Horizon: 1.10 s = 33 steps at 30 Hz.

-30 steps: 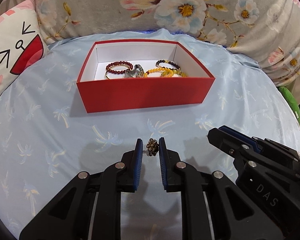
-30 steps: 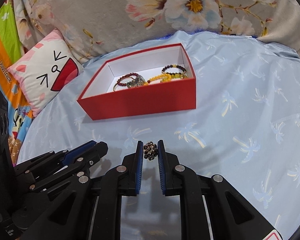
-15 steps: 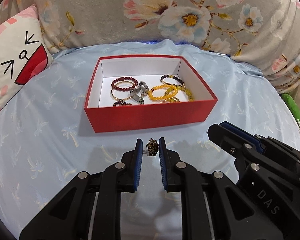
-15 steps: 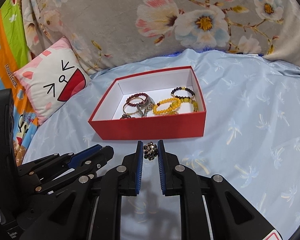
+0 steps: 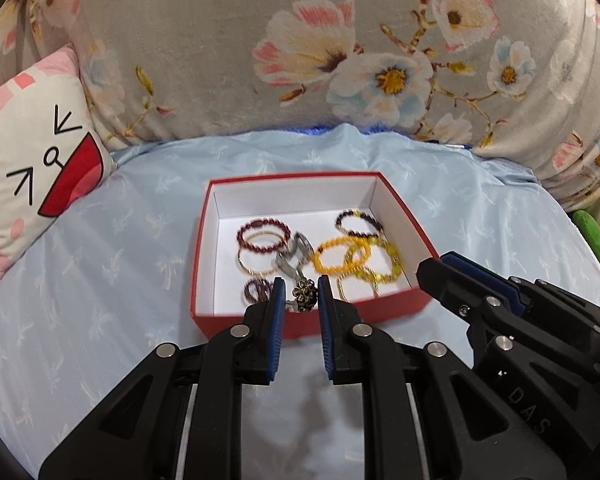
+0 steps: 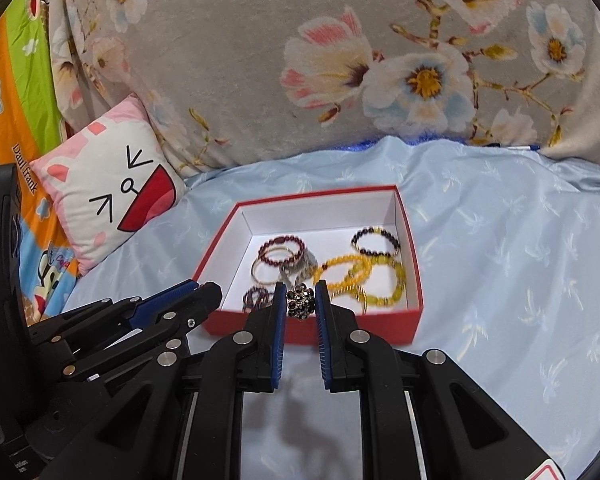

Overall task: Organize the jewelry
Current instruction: 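Carry both rings up and into the red box, then open both tools to release the rings inside the box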

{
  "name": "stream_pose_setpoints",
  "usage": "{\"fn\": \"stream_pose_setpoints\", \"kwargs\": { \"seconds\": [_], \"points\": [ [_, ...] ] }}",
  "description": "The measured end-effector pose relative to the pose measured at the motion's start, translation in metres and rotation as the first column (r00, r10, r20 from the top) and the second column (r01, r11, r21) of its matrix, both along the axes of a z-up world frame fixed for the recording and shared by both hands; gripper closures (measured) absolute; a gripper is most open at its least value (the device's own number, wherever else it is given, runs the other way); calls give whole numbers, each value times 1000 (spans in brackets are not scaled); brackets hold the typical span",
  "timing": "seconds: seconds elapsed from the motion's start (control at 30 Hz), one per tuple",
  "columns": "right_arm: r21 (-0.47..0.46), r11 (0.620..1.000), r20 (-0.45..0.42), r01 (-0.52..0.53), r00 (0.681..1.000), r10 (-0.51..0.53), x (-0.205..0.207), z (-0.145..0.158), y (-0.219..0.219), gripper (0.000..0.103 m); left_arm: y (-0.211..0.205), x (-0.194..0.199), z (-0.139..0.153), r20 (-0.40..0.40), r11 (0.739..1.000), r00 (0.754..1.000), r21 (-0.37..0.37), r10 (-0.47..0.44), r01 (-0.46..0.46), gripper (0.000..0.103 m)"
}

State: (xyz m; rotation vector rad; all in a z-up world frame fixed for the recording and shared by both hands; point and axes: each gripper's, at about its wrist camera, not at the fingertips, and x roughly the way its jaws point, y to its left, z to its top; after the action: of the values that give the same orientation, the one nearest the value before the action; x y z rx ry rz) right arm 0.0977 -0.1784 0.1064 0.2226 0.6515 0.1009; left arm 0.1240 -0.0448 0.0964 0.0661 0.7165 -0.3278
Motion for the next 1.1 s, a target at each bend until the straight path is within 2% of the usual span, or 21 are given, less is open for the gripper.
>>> {"fn": "stream_pose_setpoints", "kwargs": {
  "seconds": [0.2,0.5,0.83,0.9,0.93,0.97,1.1],
  "points": [
    [10,1000,-8,11,1000,-10,42,0,-8,89,-1,40,0,13,999,999,12,39,-39,87],
    [23,999,-78,31,997,-29,108,-25,-18,89,-5,101,-30,-30,996,996,46,82,-80,87],
    [-4,999,-141,42,989,-42,137,-56,-18,89,-9,118,-52,-58,994,994,65,94,-90,86],
    [-12,999,-135,48,990,-49,136,-56,-17,86,-10,118,-52,-50,992,993,74,106,-102,80],
    [-17,998,-131,53,990,-54,135,-56,-17,84,-9,117,-52,-49,991,992,77,113,-109,69],
    [-18,998,-127,54,990,-56,133,-55,-17,83,-9,117,-51,-47,991,992,71,116,-113,63],
    [-26,998,-101,62,993,-65,123,-47,-18,76,-8,111,-45,-34,991,993,71,117,-114,61]
  ]
}}
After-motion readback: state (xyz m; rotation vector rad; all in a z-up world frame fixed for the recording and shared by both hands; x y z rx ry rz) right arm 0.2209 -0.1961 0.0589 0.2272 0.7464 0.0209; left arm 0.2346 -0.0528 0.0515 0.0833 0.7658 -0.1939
